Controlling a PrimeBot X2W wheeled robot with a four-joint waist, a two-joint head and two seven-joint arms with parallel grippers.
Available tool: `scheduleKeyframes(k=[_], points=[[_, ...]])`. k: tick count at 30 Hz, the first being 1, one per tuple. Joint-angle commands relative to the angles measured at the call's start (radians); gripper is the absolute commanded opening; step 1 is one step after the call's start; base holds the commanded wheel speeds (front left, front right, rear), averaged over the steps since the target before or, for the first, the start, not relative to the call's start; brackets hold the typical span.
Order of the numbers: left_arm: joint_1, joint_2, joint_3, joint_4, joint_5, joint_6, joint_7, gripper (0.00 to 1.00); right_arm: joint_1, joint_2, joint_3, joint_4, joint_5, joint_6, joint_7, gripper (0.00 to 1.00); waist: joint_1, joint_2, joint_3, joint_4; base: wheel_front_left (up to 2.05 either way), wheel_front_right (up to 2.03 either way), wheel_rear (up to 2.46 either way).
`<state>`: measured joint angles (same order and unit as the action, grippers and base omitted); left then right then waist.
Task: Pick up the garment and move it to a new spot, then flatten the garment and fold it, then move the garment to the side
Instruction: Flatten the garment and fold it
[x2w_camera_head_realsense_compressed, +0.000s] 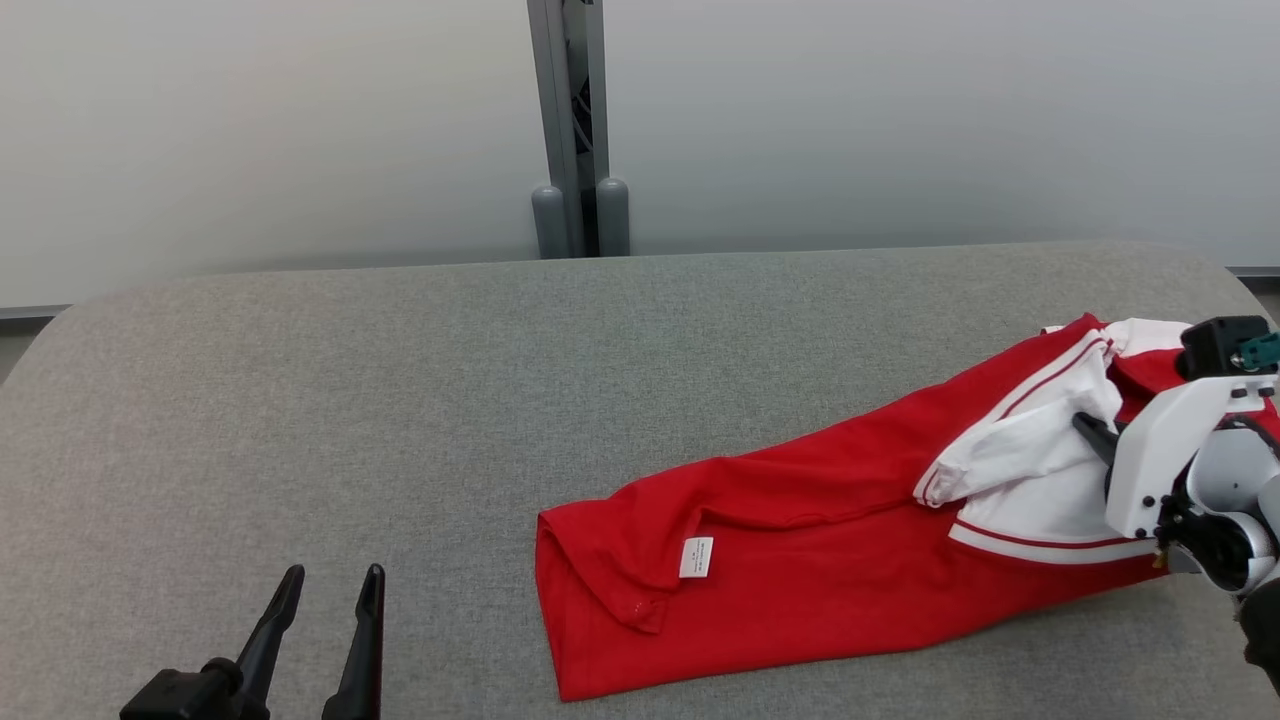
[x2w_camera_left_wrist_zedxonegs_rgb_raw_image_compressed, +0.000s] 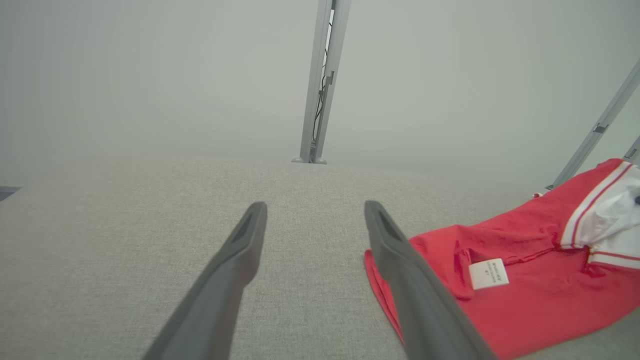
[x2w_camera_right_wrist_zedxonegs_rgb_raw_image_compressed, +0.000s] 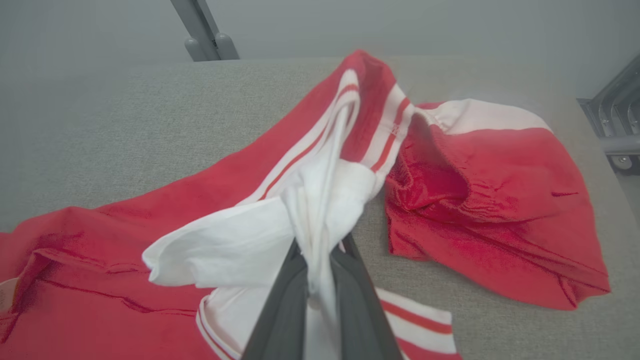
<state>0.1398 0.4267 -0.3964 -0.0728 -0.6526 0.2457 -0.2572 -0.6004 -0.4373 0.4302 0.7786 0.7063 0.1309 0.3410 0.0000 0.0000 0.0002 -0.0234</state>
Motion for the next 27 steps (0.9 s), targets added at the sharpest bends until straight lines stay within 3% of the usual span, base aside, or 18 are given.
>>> scheduleKeyframes(k=[1,17,22,27], points=[[0.005,0.001,0.006,0.004,0.007,-0.006,-0.005,1.00,0.011,0.006,0.003,-0.023,0.013,0.000,0.010,0.00,0.0000,0.0000,-0.001,-0.003,0.00,0.00,0.00],[0.004,-0.001,0.005,0.021,0.011,-0.025,-0.007,1.00,0.097,0.061,0.079,-0.366,0.045,0.000,0.112,0.00,0.0000,0.0000,-0.027,0.037,0.00,0.00,0.00],[0.013,0.003,0.006,0.024,0.009,-0.029,-0.007,1.00,0.112,0.124,0.109,-0.426,0.024,0.000,0.136,0.00,0.0000,0.0000,-0.036,0.059,0.00,0.00,0.00],[0.006,-0.001,-0.004,0.029,0.013,-0.034,-0.004,1.00,0.107,0.216,0.145,-0.405,-0.002,0.000,0.147,0.00,0.0000,0.0000,-0.047,0.084,0.00,0.00,0.00]])
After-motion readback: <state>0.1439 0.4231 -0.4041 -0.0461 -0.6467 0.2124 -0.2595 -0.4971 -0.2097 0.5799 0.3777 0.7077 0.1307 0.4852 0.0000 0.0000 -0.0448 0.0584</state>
